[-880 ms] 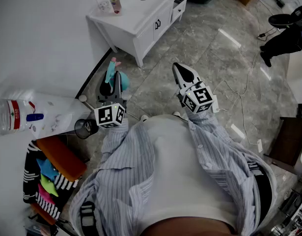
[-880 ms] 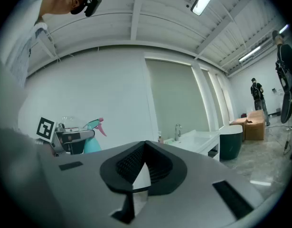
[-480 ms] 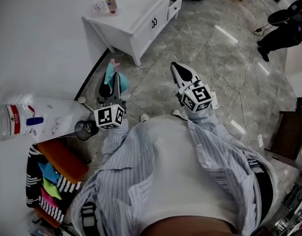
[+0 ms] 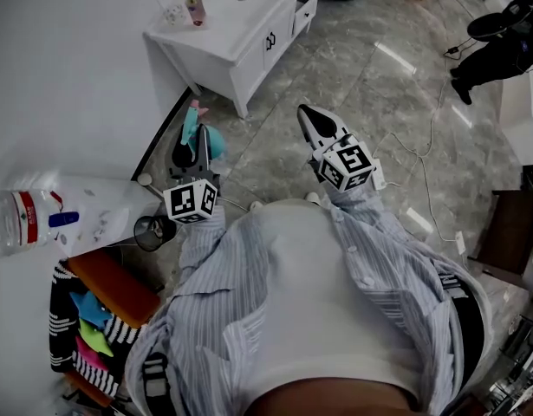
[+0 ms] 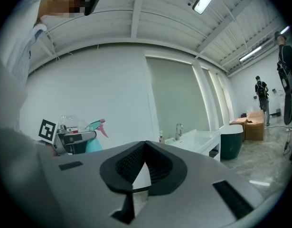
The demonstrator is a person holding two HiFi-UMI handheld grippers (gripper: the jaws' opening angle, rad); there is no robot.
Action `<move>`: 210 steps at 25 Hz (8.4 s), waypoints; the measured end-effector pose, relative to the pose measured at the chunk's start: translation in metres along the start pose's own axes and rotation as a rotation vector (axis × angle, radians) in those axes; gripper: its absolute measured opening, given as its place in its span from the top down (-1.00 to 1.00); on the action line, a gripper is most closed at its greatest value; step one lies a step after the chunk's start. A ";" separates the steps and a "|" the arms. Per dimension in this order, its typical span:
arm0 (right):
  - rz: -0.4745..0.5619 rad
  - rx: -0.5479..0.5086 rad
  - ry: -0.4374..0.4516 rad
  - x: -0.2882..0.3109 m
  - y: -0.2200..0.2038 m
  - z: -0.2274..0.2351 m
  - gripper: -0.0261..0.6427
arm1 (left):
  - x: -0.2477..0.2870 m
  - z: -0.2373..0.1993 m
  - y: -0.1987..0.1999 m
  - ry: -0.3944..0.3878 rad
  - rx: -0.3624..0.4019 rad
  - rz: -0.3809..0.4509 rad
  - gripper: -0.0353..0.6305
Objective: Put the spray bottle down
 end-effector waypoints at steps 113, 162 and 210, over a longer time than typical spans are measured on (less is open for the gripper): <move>-0.271 0.048 -0.113 0.470 -0.087 0.338 0.88 | 0.621 -0.154 -0.256 -0.268 -0.026 -0.147 0.48; -0.142 0.015 -0.032 0.440 -0.033 0.316 0.88 | 0.525 -0.184 -0.150 -0.079 0.078 -0.114 0.74; -0.067 0.007 -0.043 0.499 0.001 0.299 0.88 | 0.534 -0.231 -0.089 0.000 0.072 -0.068 0.89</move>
Point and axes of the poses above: the fingertips, and each gripper's own axes: x forward along the fingers, z to its right, y out of its top, the point moved 10 cm from there along -x, backward along the fingers, and after that the axes turned 3 degrees about z, right-handed, at the moved point
